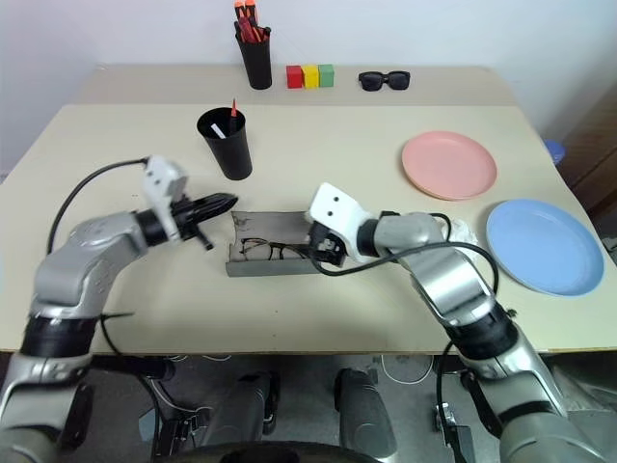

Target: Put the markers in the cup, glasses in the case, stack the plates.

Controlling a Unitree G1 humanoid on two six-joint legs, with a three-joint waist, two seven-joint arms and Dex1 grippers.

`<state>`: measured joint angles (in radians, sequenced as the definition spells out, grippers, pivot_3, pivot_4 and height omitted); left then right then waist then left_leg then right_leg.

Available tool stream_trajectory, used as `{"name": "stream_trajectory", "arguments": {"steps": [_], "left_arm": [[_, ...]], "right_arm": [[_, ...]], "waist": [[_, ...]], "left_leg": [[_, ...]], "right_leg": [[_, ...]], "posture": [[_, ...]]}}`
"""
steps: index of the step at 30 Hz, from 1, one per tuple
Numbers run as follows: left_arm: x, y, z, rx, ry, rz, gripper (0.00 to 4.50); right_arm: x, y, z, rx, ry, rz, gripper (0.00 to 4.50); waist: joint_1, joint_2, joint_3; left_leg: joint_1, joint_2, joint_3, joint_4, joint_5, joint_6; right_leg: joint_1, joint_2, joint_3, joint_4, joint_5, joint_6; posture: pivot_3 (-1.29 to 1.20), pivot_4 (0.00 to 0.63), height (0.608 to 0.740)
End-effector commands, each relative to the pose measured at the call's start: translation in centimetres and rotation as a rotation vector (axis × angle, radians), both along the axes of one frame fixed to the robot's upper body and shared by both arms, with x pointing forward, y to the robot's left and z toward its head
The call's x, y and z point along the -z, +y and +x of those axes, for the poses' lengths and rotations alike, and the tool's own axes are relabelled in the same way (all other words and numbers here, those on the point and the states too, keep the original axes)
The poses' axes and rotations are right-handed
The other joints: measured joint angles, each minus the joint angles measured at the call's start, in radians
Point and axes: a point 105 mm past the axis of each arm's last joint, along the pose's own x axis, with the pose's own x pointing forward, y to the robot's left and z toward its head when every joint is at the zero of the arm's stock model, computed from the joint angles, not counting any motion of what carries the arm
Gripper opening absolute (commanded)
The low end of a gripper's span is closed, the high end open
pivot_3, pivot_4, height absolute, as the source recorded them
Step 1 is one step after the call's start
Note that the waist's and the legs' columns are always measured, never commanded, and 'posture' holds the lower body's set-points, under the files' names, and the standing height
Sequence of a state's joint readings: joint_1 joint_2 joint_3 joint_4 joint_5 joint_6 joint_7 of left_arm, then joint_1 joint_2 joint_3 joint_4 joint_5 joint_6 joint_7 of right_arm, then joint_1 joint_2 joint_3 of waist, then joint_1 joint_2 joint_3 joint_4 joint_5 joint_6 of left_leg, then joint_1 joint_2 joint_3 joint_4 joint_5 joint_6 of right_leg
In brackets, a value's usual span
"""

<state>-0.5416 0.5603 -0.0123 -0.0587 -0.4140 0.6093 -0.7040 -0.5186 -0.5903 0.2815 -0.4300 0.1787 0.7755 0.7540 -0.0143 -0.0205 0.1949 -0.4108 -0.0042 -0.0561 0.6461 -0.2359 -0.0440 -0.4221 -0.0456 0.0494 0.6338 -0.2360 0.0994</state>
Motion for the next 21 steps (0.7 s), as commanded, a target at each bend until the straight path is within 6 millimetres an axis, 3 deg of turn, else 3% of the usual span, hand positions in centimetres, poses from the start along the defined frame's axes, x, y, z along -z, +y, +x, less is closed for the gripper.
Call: {"name": "stream_trajectory", "arguments": {"steps": [1,5,9,15,21], "left_arm": [[-1.4,-1.5,1.8,-0.018,-0.020,0.048,0.05],[-1.2,-3.1,3.6,-0.023,0.051,0.125,0.05],[-0.4,-4.3,4.1,0.014,0.169,0.176,0.05],[1.0,-4.6,3.3,0.113,0.312,0.227,0.05],[0.8,-4.2,1.5,0.221,0.319,0.223,0.05]], "right_arm": [[-1.5,-1.1,-1.2,0.016,-0.100,0.019,3.32],[-2.2,-1.8,-2.2,0.021,-0.188,0.047,3.32],[-2.2,-2.6,-2.8,0.035,-0.211,0.058,3.32],[-1.7,-3.3,-3.0,0.052,-0.220,0.054,3.32],[-1.1,-3.6,-3.2,0.046,-0.199,0.058,3.32]], "waist": [[-0.007,0.000,0.000],[-0.007,0.000,0.000],[-0.005,0.000,0.000],[-0.006,0.000,0.000],[-0.005,0.000,0.000]], "left_leg": [[0.000,0.000,0.000,0.000,0.000,0.000],[0.001,0.000,-0.001,0.000,0.000,0.000],[0.000,0.000,-0.001,0.000,0.000,0.000],[0.000,0.000,-0.001,0.000,0.000,0.000],[0.000,0.001,-0.001,0.000,0.000,0.000]], "right_leg": [[0.000,0.000,0.000,0.000,0.000,0.000],[0.000,0.002,0.000,0.000,0.000,0.000],[0.000,0.002,0.000,0.000,0.000,0.001],[0.000,0.002,0.000,0.000,0.000,0.000],[0.000,0.002,0.000,0.000,-0.001,0.000]], "posture": [[0.00,0.150,0.740],[0.00,0.150,0.740],[0.00,0.150,0.740],[0.00,0.150,0.740],[0.00,0.150,0.740]]}}
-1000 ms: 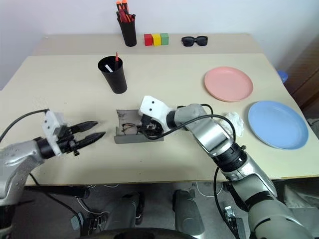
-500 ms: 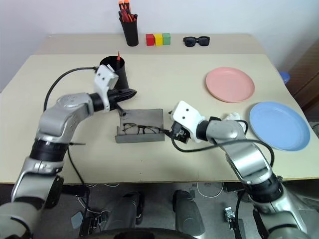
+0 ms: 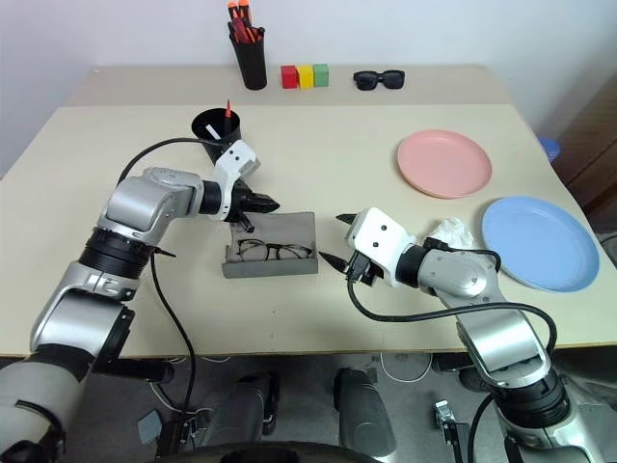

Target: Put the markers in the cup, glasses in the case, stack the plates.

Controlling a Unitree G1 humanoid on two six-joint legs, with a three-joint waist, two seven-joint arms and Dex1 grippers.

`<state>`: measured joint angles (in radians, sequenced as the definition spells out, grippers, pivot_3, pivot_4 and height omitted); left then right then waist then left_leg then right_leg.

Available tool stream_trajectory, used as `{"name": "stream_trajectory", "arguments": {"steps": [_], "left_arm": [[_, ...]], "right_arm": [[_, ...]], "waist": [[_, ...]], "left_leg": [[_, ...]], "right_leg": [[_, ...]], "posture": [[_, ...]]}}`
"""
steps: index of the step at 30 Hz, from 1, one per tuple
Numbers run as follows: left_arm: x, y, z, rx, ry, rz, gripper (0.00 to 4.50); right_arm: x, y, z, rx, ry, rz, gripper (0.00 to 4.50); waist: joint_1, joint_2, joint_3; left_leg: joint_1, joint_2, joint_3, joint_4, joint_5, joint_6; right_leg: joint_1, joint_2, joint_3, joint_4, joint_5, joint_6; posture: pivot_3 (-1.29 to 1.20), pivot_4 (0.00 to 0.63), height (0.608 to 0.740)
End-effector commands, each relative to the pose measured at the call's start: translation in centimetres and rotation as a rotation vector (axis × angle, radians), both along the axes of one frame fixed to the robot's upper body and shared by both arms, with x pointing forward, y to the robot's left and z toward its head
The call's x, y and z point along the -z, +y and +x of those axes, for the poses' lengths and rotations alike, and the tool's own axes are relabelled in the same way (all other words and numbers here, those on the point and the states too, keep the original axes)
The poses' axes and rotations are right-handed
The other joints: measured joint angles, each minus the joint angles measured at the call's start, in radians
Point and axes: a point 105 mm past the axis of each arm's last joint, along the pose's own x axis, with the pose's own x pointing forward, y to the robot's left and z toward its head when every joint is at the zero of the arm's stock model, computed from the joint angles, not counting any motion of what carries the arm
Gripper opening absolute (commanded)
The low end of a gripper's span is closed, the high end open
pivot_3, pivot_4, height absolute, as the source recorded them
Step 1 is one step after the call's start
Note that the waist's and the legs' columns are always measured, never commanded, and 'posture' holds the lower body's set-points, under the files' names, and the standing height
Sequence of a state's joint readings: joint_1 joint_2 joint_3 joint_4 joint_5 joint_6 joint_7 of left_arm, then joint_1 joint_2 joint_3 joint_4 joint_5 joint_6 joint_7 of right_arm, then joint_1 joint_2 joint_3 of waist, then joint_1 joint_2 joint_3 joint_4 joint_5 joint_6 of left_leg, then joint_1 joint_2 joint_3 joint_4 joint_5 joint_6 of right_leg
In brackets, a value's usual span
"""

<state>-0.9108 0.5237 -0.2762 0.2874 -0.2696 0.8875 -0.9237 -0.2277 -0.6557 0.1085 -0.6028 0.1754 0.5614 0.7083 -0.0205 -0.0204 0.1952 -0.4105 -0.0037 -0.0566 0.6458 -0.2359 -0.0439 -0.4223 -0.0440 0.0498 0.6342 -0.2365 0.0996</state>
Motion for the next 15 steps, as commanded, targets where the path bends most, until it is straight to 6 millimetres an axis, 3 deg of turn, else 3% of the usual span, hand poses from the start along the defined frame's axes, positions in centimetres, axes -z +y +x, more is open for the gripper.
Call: {"name": "stream_trajectory", "arguments": {"steps": [1,15], "left_arm": [[-1.2,-0.2,-1.3,0.091,-0.030,-0.019,0.05],[-0.9,1.6,-6.3,0.271,-0.158,0.008,0.05]], "right_arm": [[-0.6,-0.3,-0.3,-0.011,-0.030,0.002,3.32],[0.0,-0.6,0.7,-0.003,-0.006,0.023,3.32]], "waist": [[0.002,0.000,0.000],[0.004,0.000,0.000]], "left_leg": [[0.000,0.000,0.000,0.000,0.000,0.000],[0.000,0.000,0.001,0.000,0.000,0.000]], "right_leg": [[0.000,0.000,0.000,0.000,0.000,0.000],[0.000,-0.001,0.000,0.000,-0.002,-0.003]], "posture": [[0.00,0.150,0.740],[0.00,0.150,0.740]]}}
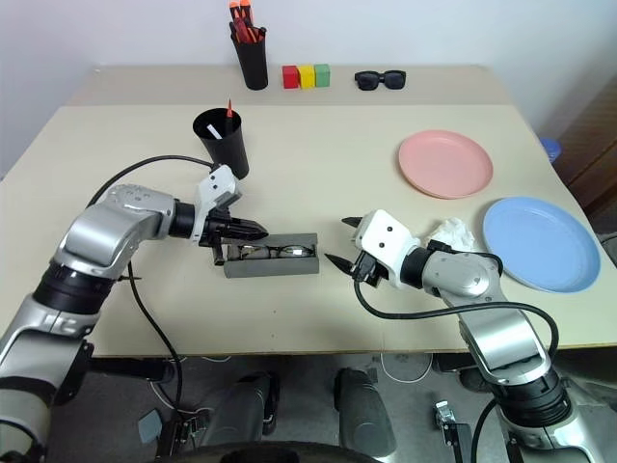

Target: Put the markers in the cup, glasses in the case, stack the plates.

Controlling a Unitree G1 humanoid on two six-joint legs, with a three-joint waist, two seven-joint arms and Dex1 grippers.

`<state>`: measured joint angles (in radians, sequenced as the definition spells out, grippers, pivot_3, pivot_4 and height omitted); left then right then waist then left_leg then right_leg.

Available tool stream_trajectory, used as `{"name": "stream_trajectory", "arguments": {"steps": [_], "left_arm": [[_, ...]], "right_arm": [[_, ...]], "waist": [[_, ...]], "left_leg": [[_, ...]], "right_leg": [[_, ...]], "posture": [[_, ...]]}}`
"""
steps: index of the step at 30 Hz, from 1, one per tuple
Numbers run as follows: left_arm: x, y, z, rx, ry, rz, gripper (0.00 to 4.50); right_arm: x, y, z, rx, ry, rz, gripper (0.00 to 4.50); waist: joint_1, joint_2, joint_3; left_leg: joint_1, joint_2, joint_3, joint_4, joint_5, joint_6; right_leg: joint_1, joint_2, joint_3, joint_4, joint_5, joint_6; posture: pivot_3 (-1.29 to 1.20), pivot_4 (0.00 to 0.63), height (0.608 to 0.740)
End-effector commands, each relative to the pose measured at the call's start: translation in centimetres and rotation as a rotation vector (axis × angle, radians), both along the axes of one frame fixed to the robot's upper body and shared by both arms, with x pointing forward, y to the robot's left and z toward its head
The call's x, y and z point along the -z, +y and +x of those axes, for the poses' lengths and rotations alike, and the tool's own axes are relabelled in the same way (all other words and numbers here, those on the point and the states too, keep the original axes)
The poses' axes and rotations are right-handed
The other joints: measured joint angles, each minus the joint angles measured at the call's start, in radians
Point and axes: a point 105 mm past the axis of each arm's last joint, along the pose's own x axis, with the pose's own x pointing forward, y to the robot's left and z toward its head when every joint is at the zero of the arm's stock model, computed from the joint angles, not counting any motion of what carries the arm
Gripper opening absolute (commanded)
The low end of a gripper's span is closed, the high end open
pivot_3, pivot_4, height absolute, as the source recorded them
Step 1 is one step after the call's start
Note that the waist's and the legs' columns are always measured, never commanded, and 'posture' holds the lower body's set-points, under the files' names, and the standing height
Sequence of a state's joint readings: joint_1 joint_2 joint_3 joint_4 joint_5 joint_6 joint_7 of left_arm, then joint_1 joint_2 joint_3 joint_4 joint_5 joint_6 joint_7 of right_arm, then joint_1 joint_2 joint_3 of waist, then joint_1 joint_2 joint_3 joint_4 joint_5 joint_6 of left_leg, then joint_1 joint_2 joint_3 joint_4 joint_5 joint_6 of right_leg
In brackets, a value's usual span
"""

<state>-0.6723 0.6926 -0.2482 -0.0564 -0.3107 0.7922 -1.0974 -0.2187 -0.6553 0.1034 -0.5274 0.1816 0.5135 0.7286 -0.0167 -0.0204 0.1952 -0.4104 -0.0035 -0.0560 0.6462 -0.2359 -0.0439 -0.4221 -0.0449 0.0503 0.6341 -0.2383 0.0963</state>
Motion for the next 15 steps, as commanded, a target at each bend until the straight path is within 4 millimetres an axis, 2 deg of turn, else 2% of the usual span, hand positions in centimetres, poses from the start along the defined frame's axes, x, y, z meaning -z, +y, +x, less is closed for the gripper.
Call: {"name": "stream_trajectory", "arguments": {"steps": [1,6,12,14,15], "left_arm": [[-1.4,0.1,-1.1,0.050,-0.101,-0.038,0.05],[-0.5,0.4,-3.0,0.103,-0.140,-0.048,0.05],[2.0,1.8,-4.0,0.088,-0.130,0.029,0.05],[2.1,1.8,-3.9,0.076,-0.139,0.015,0.05],[1.3,1.6,-3.5,0.056,-0.178,-0.038,0.05]], "right_arm": [[-1.0,0.1,0.2,-0.008,-0.042,0.018,3.32],[-0.6,-0.3,1.3,0.041,-0.010,0.024,3.32],[-1.0,-0.9,2.8,0.099,-0.019,0.023,3.32],[-1.2,-1.1,3.2,0.119,-0.023,0.028,3.32],[-1.3,-1.5,3.8,0.156,-0.015,0.037,3.32]], "waist": [[0.000,0.000,0.000],[0.000,0.000,0.000],[0.000,0.000,0.000],[0.001,0.000,0.000],[0.001,0.000,0.000]], "left_leg": [[0.000,0.000,0.000,0.000,0.000,0.000],[0.000,0.000,0.000,0.000,0.000,0.000],[0.000,0.000,0.001,0.000,0.000,0.000],[0.000,0.000,0.001,0.001,0.000,0.000],[0.000,0.000,0.001,0.001,0.000,0.000]], "right_leg": [[0.000,0.000,0.000,0.000,0.000,0.000],[0.000,0.000,0.000,0.000,0.000,0.000],[0.000,0.000,0.000,0.000,0.000,-0.001],[0.000,0.000,0.001,0.000,0.000,-0.001],[0.000,0.000,0.001,0.000,0.000,-0.001]], "posture": [[0.00,0.150,0.740],[0.00,0.150,0.740],[0.00,0.150,0.740],[0.00,0.150,0.740],[0.00,0.150,0.740]]}}
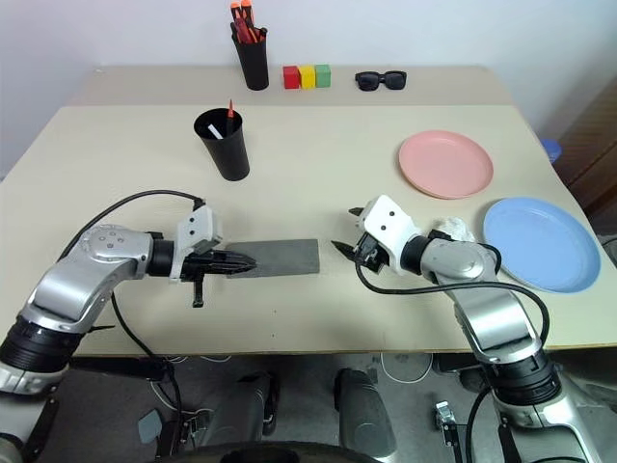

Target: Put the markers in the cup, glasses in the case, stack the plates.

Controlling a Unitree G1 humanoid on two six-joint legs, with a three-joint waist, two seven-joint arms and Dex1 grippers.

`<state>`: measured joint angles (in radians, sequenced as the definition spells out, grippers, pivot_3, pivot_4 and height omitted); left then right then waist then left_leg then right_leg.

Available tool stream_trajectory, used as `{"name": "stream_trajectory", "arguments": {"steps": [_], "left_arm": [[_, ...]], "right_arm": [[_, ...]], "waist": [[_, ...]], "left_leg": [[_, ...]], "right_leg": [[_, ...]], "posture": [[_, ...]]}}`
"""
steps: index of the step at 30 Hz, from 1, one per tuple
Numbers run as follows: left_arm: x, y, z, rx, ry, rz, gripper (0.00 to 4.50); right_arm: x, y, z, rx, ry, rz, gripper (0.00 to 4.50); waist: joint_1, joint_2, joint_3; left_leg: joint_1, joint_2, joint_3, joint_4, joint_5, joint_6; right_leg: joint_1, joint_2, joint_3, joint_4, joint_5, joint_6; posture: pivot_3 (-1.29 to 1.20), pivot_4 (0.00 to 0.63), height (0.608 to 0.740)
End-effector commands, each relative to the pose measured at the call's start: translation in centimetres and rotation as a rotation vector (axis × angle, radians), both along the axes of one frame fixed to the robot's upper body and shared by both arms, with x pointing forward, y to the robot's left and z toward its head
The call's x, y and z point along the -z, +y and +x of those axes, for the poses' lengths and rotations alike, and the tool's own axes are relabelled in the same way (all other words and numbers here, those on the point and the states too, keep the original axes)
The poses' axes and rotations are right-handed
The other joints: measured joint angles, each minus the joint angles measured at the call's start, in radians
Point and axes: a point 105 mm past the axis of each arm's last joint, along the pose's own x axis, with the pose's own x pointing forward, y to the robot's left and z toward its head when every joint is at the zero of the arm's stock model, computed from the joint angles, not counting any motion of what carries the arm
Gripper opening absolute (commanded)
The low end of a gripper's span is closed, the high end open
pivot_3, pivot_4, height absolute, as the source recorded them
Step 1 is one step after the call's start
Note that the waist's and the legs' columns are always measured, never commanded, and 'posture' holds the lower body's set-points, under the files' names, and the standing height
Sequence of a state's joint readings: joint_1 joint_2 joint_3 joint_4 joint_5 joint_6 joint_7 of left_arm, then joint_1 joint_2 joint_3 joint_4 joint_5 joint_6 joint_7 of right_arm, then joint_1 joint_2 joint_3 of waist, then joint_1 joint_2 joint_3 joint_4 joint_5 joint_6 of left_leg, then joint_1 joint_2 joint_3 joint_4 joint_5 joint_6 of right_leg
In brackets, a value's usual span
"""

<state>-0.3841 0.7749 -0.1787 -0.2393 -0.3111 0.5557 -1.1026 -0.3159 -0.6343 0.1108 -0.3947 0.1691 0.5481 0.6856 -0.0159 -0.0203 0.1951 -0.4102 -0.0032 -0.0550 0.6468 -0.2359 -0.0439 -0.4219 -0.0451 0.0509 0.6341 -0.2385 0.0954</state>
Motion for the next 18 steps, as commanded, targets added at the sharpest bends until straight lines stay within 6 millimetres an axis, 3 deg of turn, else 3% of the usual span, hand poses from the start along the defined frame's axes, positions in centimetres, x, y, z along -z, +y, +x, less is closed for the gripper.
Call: {"name": "stream_trajectory", "arguments": {"steps": [1,4,7,12,18], "left_arm": [[-1.8,-0.1,0.8,-0.049,-0.099,-0.111,0.05],[-4.0,-0.5,1.4,-0.100,-0.135,-0.275,0.05],[-5.1,-1.2,-0.1,-0.044,-0.112,-0.379,0.05],[-5.5,-2.7,-1.5,0.009,-0.144,-0.437,0.05],[-5.4,-5.0,-2.7,0.062,-0.107,-0.502,0.05]], "right_arm": [[-1.5,-0.9,1.5,0.091,-0.031,0.028,3.32],[-2.0,-2.5,3.2,0.209,-0.035,0.015,3.32],[-2.2,-5.8,5.5,0.381,-0.086,-0.078,3.32],[-1.8,-10.1,8.6,0.557,-0.128,-0.232,3.32],[0.3,-12.0,11.0,0.583,-0.118,-0.340,3.32]], "waist": [[0.000,0.000,0.000],[0.002,0.000,0.000],[0.001,0.000,0.000],[0.000,0.000,0.000],[-0.004,0.000,0.000]], "left_leg": [[0.000,0.000,0.000,0.000,0.000,0.000],[0.000,0.000,0.000,0.001,0.000,0.000],[0.000,0.000,0.000,0.001,0.000,0.000],[0.000,-0.001,0.001,0.001,0.000,0.000],[0.000,0.000,0.001,0.000,0.000,0.000]], "right_leg": [[0.000,0.000,0.000,0.000,0.000,0.000],[0.001,0.000,0.000,0.000,0.000,0.000],[0.000,0.000,0.000,0.000,0.002,0.003],[0.000,-0.001,0.000,0.000,0.002,0.002],[0.000,0.000,0.000,0.000,0.002,0.003]], "posture": [[0.00,0.150,0.740],[0.00,0.150,0.740],[0.00,0.150,0.740],[0.00,0.150,0.740],[0.00,0.150,0.740]]}}
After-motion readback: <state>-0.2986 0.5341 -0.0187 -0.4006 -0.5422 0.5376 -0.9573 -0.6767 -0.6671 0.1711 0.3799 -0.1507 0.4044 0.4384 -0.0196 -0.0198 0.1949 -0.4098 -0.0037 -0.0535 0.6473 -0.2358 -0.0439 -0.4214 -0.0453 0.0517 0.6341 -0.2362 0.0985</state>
